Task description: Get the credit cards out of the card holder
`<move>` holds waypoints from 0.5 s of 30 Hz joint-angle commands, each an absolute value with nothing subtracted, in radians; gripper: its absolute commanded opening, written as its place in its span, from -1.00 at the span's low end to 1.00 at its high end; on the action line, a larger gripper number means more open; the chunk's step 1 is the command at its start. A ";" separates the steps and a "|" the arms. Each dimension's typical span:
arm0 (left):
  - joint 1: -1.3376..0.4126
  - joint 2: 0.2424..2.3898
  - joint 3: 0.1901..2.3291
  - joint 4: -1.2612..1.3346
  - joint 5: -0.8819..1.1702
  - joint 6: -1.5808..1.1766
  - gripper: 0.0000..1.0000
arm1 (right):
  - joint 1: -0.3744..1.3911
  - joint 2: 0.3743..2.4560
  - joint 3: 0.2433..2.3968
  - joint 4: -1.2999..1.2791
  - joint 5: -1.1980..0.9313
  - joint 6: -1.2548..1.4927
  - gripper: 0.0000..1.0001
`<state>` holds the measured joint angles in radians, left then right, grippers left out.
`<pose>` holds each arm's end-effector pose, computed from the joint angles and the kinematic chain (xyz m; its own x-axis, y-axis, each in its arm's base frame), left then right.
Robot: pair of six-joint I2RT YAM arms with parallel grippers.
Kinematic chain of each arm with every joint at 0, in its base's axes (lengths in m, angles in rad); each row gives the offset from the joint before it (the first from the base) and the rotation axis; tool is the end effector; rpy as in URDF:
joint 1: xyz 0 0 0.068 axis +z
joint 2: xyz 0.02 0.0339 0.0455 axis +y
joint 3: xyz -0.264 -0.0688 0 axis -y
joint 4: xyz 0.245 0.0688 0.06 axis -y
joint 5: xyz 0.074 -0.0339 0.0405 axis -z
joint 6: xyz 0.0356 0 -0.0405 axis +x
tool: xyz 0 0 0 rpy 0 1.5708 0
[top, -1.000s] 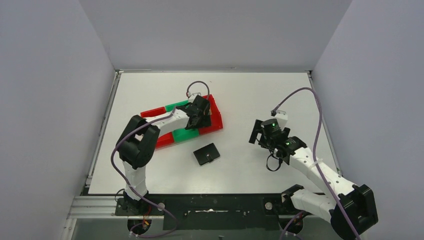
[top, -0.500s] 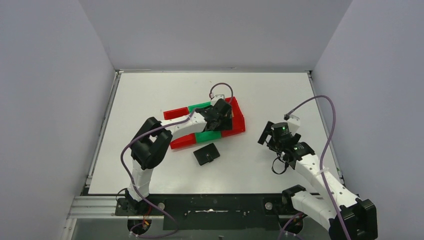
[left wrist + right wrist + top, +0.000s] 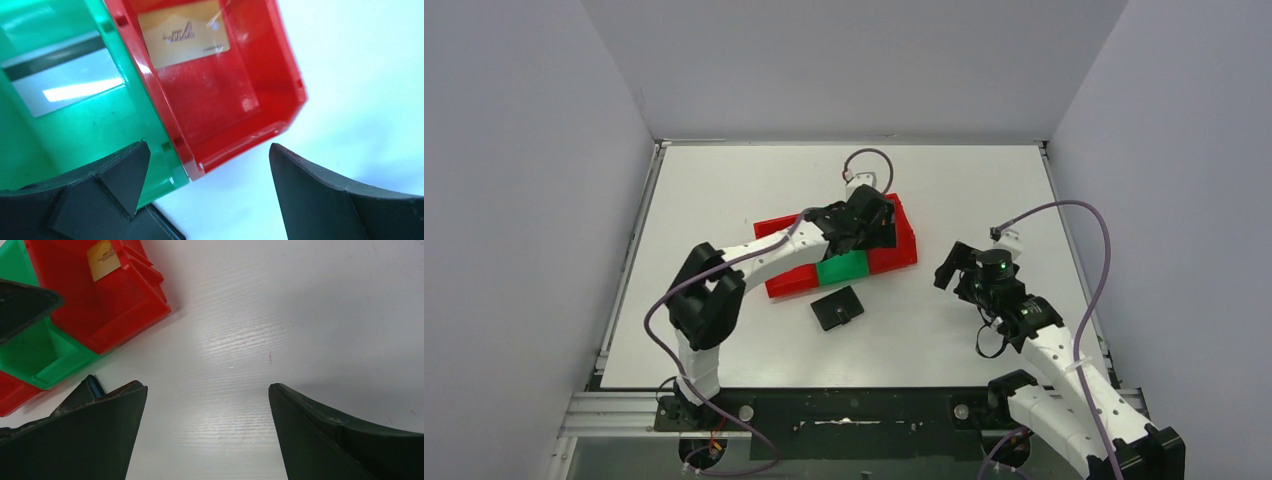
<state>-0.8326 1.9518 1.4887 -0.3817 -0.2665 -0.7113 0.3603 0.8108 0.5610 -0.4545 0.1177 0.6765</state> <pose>0.3004 -0.3163 0.2218 -0.7703 -0.0892 -0.6315 0.1229 0.9509 -0.2842 0.1640 0.0573 0.2316 -0.6393 0.4236 -0.6418 0.1716 0.8922 0.4178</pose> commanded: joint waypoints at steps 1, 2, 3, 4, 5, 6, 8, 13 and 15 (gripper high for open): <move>-0.836 1.734 1.442 -0.335 -0.346 -0.695 0.88 | 0.356 0.792 0.552 -0.352 0.040 0.645 0.96; -0.836 1.695 1.409 -0.334 -0.370 -0.706 0.88 | 0.357 0.800 0.554 -0.348 0.034 0.644 0.96; -0.834 1.654 1.367 -0.332 -0.393 -0.718 0.89 | 0.358 0.808 0.556 -0.344 0.030 0.644 0.96; -0.830 1.617 1.325 -0.330 -0.412 -0.733 0.90 | 0.358 0.818 0.557 -0.341 0.028 0.645 0.96; -0.821 1.562 1.283 -0.331 -0.427 -0.751 0.90 | 0.358 0.829 0.558 -0.337 0.029 0.648 0.96; -0.808 1.520 1.240 -0.328 -0.438 -0.770 0.90 | 0.360 0.839 0.560 -0.335 0.029 0.652 0.96; -0.763 1.448 1.150 -0.324 -0.408 -0.819 0.91 | 0.362 0.858 0.563 -0.327 0.031 0.662 0.96; -0.649 1.336 0.954 -0.255 -0.298 -0.909 0.82 | 0.369 0.904 0.571 -0.315 0.065 0.705 0.96; -0.633 1.329 0.941 -0.279 -0.312 -0.923 0.65 | 0.371 0.919 0.578 -0.323 0.083 0.716 0.96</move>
